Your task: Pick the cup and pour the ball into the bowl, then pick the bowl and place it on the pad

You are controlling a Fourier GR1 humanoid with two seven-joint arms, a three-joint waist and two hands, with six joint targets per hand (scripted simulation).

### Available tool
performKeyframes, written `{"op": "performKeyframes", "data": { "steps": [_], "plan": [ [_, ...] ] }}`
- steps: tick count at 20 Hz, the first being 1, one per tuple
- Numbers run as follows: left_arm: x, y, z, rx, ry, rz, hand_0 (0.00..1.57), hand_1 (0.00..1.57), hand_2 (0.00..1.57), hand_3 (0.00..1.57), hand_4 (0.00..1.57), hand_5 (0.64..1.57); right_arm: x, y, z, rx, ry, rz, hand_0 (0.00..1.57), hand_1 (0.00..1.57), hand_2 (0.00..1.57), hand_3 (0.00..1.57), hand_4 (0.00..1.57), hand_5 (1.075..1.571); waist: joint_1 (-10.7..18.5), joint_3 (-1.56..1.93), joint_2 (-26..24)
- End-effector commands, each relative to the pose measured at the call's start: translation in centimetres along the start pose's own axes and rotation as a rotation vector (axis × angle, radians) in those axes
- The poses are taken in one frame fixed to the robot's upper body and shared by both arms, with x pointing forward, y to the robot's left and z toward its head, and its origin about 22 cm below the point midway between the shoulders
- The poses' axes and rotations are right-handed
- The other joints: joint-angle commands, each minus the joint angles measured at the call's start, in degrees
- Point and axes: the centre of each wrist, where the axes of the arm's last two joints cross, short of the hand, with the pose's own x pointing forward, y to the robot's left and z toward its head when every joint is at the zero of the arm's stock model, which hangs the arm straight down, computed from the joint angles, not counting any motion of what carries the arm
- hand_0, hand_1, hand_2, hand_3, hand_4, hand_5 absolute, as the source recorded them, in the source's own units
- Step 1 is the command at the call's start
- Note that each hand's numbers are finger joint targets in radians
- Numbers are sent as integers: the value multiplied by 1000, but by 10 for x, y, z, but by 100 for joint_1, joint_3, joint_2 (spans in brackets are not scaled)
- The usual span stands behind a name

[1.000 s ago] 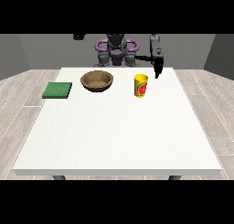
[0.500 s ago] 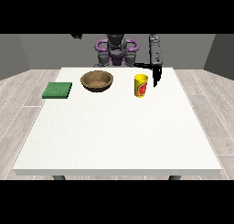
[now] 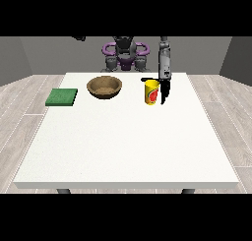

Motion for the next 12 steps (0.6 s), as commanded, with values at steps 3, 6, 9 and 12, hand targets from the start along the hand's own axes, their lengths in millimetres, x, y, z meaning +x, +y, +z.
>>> {"op": "performKeyframes", "data": {
  "steps": [3, 6, 9, 12],
  "plan": [
    [-1, 23, -10, 54, -51, 26, 0, 0, 0, 0, 0, 1439, 23, -13, 13, 42, -77, 18, 0, 0, 0, 0, 0, 1566, -252, -1, 379],
    [-7, 37, 14, 88, -110, -272, 1320, 1320, 1571, 1571, 965, 1530, 30, -17, 12, 42, -40, 6, 0, 0, 0, 0, 0, 1562, -394, -2, 232],
    [-15, 16, 19, 55, -85, -340, 1317, 1317, 1571, 1571, 1039, 1487, 21, -31, 12, 24, -51, -3, 0, 0, 0, 0, 0, 1559, -428, 6, 249],
    [-20, 19, 22, 43, -114, -354, 1322, 1322, 1571, 1571, 1075, 1484, 37, -36, 15, 23, -82, 19, 0, 0, 0, 0, 89, 1561, -417, 0, 428]
  ]
}}
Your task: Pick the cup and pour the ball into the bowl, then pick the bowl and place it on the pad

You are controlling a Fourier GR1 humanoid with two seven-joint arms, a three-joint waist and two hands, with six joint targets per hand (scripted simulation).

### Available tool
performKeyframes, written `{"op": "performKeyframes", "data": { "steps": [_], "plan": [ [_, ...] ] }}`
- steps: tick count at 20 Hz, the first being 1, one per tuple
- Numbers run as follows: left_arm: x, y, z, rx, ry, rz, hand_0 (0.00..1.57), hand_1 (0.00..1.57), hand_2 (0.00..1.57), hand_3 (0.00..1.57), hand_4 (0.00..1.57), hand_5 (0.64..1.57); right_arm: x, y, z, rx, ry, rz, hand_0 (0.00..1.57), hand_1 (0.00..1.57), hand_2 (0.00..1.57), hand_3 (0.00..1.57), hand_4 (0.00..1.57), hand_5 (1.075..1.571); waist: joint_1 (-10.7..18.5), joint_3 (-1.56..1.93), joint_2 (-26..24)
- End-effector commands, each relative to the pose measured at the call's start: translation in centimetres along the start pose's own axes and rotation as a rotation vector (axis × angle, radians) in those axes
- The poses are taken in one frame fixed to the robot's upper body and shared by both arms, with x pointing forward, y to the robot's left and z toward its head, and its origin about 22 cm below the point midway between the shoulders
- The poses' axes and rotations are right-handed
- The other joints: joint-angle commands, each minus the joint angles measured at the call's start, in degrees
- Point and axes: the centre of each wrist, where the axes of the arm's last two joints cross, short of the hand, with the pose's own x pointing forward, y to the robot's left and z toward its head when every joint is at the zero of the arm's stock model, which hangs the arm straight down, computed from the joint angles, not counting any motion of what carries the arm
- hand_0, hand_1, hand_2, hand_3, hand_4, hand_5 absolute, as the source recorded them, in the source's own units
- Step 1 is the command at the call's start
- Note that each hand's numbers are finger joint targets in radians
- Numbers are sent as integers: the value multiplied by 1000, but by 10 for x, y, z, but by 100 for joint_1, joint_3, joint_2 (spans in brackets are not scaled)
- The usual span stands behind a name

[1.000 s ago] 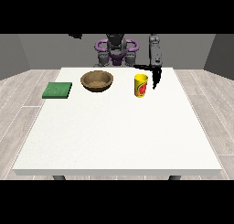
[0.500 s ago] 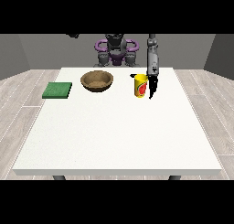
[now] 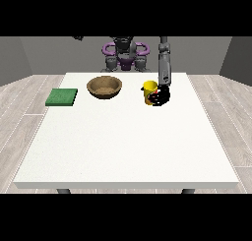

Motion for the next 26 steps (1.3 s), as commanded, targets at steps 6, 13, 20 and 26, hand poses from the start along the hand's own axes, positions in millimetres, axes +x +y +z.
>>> {"op": "performKeyframes", "data": {
  "steps": [6, 13, 20, 26],
  "plan": [
    [8, -51, 2, -133, 68, -224, 1345, 1345, 1571, 1571, 1108, 1498, -42, -42, 15, -74, 179, -46, 0, 0, 0, 0, 177, 1558, 307, -10, -1131],
    [40, -94, -50, -174, 10, -514, 1405, 1405, 1571, 1571, 1090, 1543, -58, -30, 9, -53, 229, -46, 0, 0, 0, 0, 257, 1560, 233, -1, -1338],
    [49, -115, -60, -180, -5, -673, 1425, 1425, 1571, 1571, 1010, 1558, -41, -56, -3, -57, 166, -68, 0, 0, 0, 0, 308, 1562, 167, -15, -1146],
    [63, -126, -86, -123, -84, -895, 1358, 1358, 1571, 1571, 843, 1566, -55, -37, -7, -27, 171, -40, 0, 0, 0, 0, 338, 1562, 130, -9, -1009]
  ]
}}
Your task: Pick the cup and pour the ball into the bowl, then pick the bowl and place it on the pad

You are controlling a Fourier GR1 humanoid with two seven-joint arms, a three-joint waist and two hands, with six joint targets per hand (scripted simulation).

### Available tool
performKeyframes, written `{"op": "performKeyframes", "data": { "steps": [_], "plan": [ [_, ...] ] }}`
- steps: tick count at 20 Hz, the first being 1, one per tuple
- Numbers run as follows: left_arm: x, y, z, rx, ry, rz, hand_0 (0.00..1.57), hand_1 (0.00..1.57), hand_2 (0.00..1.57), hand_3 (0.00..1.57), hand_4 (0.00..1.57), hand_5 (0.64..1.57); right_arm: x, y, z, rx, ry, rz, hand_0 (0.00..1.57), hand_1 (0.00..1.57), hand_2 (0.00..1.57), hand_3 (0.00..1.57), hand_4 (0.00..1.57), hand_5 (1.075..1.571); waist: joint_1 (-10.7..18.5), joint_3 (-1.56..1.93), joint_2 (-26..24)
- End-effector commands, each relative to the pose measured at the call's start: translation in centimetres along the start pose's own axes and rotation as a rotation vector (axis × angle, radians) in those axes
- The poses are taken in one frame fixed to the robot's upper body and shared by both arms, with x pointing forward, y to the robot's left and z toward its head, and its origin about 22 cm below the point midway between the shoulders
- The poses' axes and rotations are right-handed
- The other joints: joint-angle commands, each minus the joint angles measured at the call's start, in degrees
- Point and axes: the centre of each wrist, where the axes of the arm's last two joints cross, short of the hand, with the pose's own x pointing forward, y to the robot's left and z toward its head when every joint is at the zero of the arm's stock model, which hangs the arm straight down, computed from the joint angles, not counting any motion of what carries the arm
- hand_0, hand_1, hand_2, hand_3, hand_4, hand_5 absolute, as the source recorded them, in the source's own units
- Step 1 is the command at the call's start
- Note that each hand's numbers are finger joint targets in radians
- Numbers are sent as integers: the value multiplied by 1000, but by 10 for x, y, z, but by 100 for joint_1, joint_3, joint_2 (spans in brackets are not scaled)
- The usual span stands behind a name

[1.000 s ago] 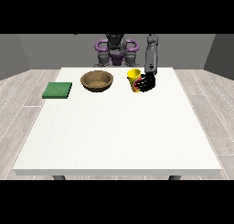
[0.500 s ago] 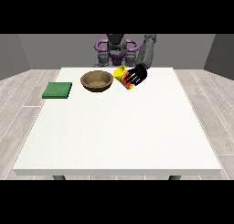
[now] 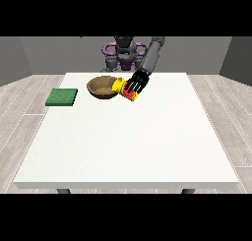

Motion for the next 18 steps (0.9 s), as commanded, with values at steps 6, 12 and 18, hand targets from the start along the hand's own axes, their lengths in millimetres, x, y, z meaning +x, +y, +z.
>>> {"op": "performKeyframes", "data": {
  "steps": [6, 12, 18],
  "plan": [
    [29, -24, 0, -33, -202, -384, 1352, 1352, 1571, 1571, 857, 1548, -27, 17, -11, -16, 69, -12, 0, 0, 0, 0, 360, 1564, 170, 11, -356],
    [49, -48, 19, -186, -368, -634, 1365, 1365, 1389, 1459, 914, 1483, -50, -1, -6, -66, 127, -21, 0, 0, 0, 0, 382, 1566, 307, 14, -771],
    [92, -50, -2, -214, -560, -963, 1502, 1502, 1571, 1571, 1021, 1515, -77, -10, 3, -104, 229, -27, 0, 0, 0, 0, 383, 1566, 541, 15, -1261]
  ]
}}
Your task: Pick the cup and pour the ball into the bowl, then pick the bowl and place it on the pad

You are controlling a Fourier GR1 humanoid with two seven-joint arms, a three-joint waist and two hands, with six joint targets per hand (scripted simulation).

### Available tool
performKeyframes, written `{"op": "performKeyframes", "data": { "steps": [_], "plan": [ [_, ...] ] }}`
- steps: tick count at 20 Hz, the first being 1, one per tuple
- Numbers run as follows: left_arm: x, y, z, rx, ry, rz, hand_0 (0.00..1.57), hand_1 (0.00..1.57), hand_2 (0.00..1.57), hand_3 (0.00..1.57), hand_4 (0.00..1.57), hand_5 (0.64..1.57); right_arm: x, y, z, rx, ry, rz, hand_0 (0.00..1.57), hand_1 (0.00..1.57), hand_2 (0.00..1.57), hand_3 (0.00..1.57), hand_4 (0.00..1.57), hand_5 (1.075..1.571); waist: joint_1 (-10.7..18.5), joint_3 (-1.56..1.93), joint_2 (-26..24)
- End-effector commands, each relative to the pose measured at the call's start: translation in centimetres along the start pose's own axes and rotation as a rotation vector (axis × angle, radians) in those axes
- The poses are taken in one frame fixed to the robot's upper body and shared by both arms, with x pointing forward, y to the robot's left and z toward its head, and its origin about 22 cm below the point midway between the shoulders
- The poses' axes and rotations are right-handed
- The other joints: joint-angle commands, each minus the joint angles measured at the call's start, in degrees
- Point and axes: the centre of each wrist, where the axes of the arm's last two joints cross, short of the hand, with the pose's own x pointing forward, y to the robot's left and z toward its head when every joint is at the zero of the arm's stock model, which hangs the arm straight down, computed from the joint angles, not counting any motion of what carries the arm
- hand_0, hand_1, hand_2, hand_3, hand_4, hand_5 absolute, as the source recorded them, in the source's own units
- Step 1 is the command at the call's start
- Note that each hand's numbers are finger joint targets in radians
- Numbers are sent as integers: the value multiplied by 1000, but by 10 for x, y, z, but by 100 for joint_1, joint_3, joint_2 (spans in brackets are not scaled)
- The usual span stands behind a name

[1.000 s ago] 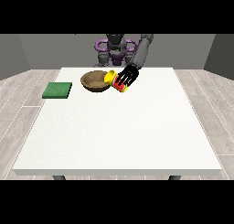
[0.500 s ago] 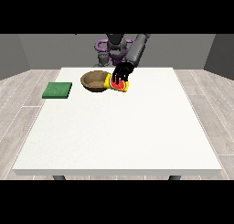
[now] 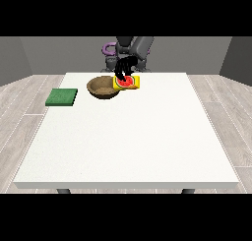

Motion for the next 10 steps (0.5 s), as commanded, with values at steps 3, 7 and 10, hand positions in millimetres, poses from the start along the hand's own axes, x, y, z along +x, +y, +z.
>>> {"op": "performKeyframes", "data": {
  "steps": [3, 7, 10],
  "plan": [
    [39, 22, -13, 0, -91, -256, 1503, 1503, 1571, 1571, 1057, 1505, -27, -7, 1, -8, 46, -3, 0, 0, 0, 0, 373, 1566, 54, -8, -202],
    [52, 32, -15, -18, -123, -261, 1497, 1497, 1571, 1571, 1051, 1511, -13, -7, -11, -22, 27, -14, 0, 0, 0, 0, 386, 1566, 169, -16, -148],
    [56, 10, 11, -69, -129, -148, 1502, 1502, 1571, 1571, 1067, 1505, -31, -19, 19, -37, 96, -12, 0, 0, 0, 0, 384, 1565, 278, -17, -521]
  ]
}}
